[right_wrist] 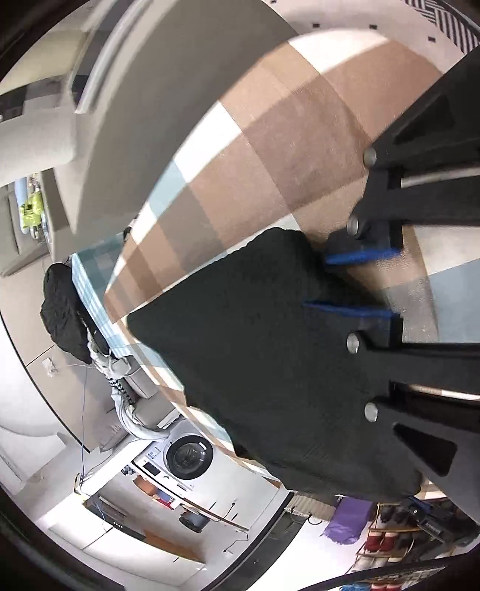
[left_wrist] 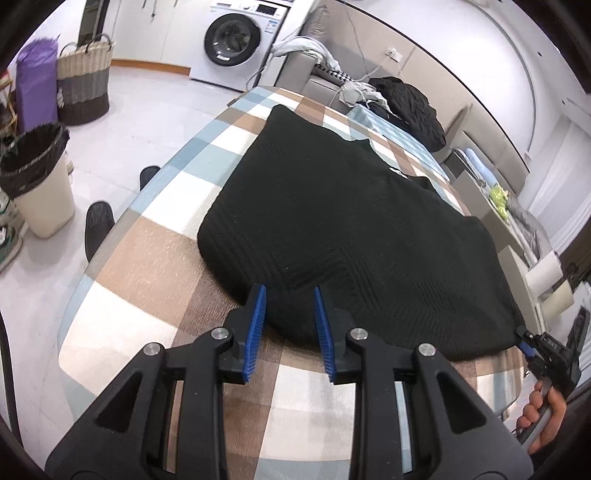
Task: Fold small clothes
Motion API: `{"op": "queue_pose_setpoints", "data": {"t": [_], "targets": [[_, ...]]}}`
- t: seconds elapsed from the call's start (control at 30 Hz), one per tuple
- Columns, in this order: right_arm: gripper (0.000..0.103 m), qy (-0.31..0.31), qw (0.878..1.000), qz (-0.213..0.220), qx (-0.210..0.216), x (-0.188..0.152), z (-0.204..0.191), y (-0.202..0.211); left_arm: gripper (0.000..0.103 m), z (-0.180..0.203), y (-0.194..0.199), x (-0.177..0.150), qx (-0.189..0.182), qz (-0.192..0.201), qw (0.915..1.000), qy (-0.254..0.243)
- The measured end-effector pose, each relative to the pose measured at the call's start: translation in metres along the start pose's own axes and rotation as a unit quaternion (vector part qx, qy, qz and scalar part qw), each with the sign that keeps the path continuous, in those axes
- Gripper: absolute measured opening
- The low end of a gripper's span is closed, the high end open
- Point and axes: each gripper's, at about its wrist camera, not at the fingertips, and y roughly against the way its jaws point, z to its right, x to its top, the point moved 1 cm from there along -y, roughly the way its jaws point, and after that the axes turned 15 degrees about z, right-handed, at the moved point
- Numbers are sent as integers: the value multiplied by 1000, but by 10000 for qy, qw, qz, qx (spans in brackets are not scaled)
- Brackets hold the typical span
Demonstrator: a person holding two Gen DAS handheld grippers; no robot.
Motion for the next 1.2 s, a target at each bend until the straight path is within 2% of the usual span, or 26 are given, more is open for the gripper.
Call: {"op": "queue_pose_setpoints", "data": {"t": [0.07,0.13,0.23,0.27,0.43,0.6,0.73,0.77,0.83,0.87,1.1,1.2], "targets": [[44,169,9992,358,-80,4,-4,16,33,-6,2,-1,-92,28,9997,225],[44,370,9972,655,16,8,-11,29,41,-13,3,-1,-41,48,9989,466],[52,626,9942,767,421,10,-30,41,41,-21,1,-3,-33,-48,9978,654],[56,716,9930,739,587,10,-38,39,41,-22,-1,-4,16,-75,9977,672],[56,1197,9835,405,1294,-6,-84,20,41,-21,-13,1,191,-10,9974,696],[56,1837,9703,-47,1574,-28,-127,-9,41,-10,-30,8,344,41,9978,573],[56,2127,9617,-190,1720,-39,-148,-17,41,-1,-42,12,374,80,9980,501],[56,2170,9605,-202,1732,-40,-152,-19,38,0,-44,12,369,89,9981,490],[56,2248,9586,-224,1736,-41,-157,-24,17,6,-49,14,278,114,9989,371],[56,2271,9581,-233,1729,-42,-157,-25,13,10,-50,15,249,136,9992,287],[56,2211,9620,-290,1575,-39,-148,-26,10,33,-31,37,-32,681,9977,-27],[56,2136,9647,-241,1519,-34,-142,-25,10,63,-25,53,-318,928,9943,-417]]}}
